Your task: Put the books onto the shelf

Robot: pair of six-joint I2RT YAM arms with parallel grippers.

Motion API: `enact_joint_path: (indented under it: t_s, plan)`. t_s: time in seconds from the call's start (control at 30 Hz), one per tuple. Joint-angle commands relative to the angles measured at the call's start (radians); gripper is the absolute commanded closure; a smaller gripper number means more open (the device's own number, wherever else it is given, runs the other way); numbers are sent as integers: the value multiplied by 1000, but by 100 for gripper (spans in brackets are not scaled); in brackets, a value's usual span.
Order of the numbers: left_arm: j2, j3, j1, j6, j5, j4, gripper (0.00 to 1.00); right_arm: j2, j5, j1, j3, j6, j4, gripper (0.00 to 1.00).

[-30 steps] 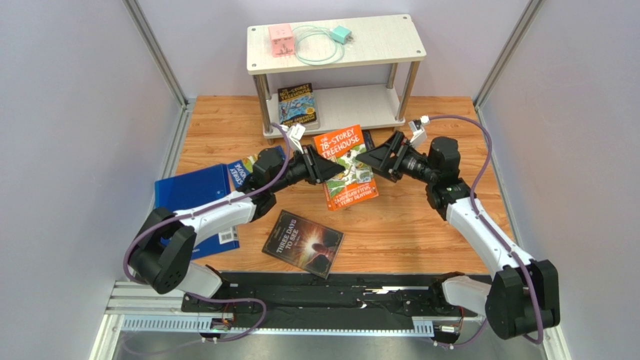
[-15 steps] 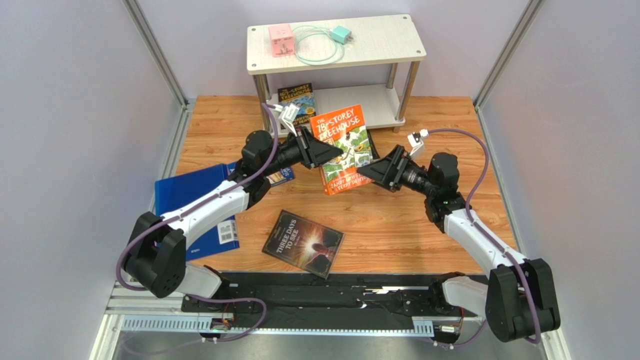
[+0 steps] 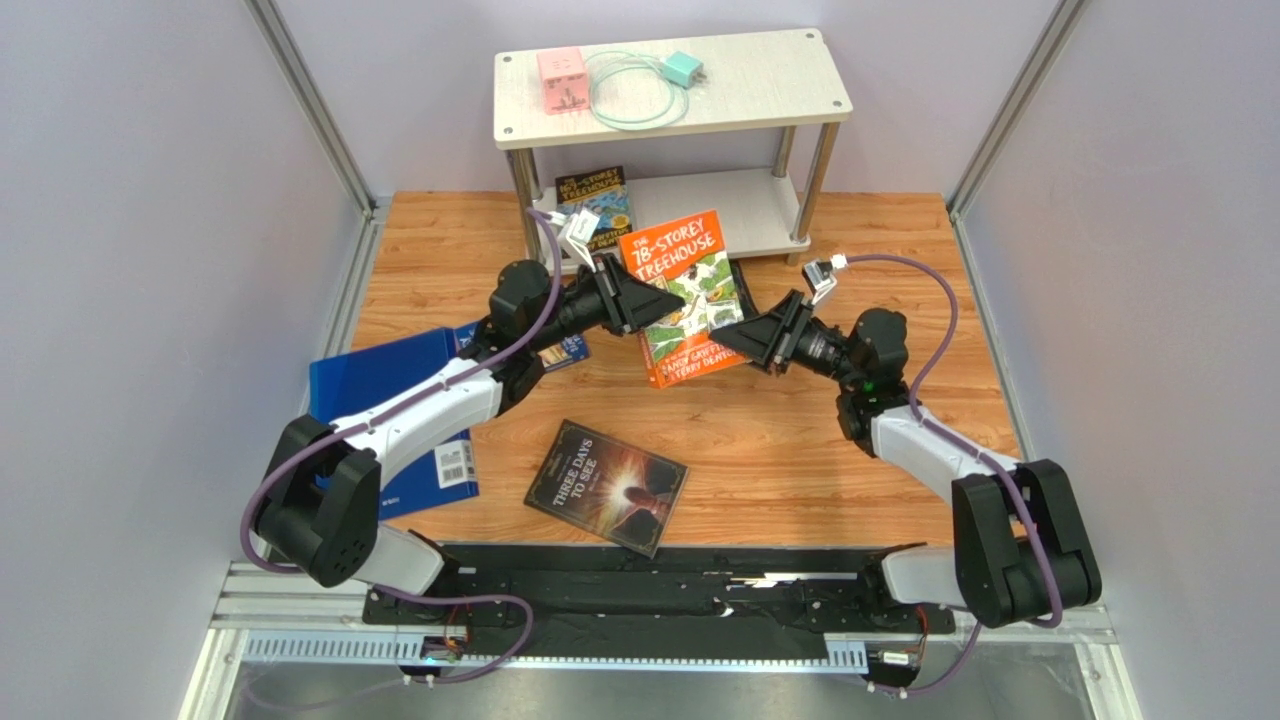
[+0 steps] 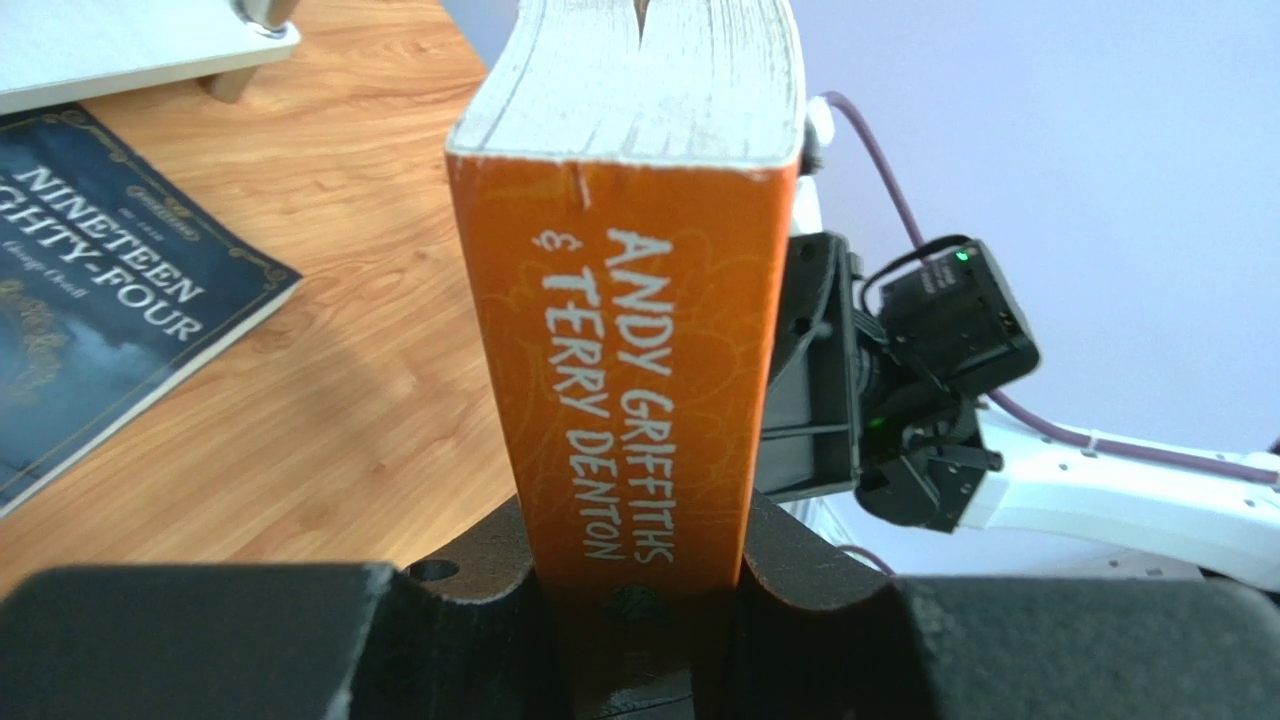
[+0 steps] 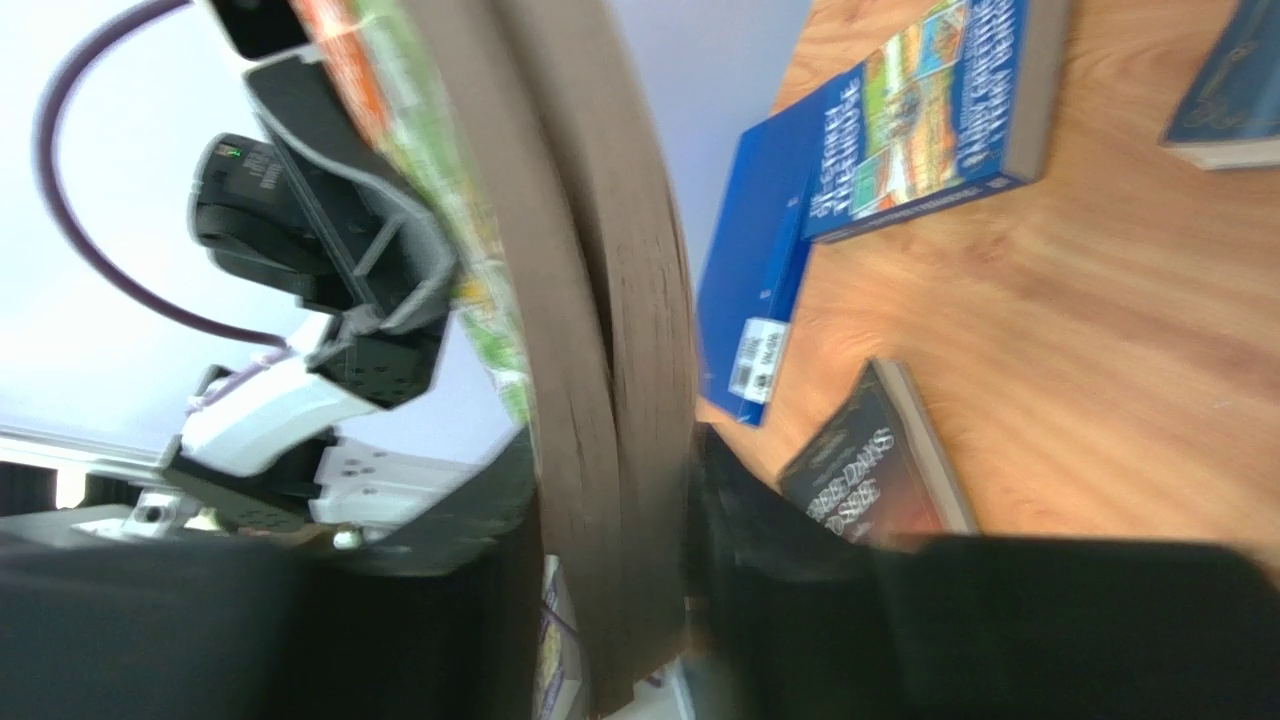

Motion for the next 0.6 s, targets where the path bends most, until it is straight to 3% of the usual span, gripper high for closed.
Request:
enact_joint_path:
  t_s: [0.0, 0.03, 0.07, 0.1, 0.13, 0.17, 0.2, 0.23, 0.3, 0.33, 0.43, 0.57]
  plan:
    - [8, 74, -2, 28, -52, 71, 100, -18, -58, 27, 68, -33, 8, 84]
    - [15, 85, -1, 32, -55, 36, 97, -22, -58, 28, 82, -49, -20, 94]
    - [18, 111, 1, 52, -62, 2, 85, -23, -55, 28, 88, -63, -68, 100]
    - [7, 127, 5, 71, -113, -50, 71, -20, -35, 28, 97, -81, -105, 100]
    - [-8, 142, 5, 93, -174, -227, 55, -12, -22, 27, 108, -118, -151, 100]
    - [-28, 178, 5, 138, -249, -329, 50, -2, -12, 28, 126, -132, -191, 100]
    - [-68, 197, 7, 159, -403, -422, 48, 10, 4, 27, 134, -135, -201, 100]
    - [-88, 232, 8, 178, -479, -606, 44, 26, 10, 28, 146, -146, -215, 100]
    - [-131, 274, 25, 192, -622, -789, 43, 96, 7, 31, 185, -132, -184, 100]
    - [-143, 315, 34, 172, -765, -977, 40, 127, 7, 31, 199, -115, -161, 100]
    - [-224, 290, 100, 157, -823, -1096, 39, 233, 4, 42, 265, -75, -71, 100]
    - [-387, 193, 148, 169, -852, -1118, 39, 363, 15, 59, 383, -66, -29, 100]
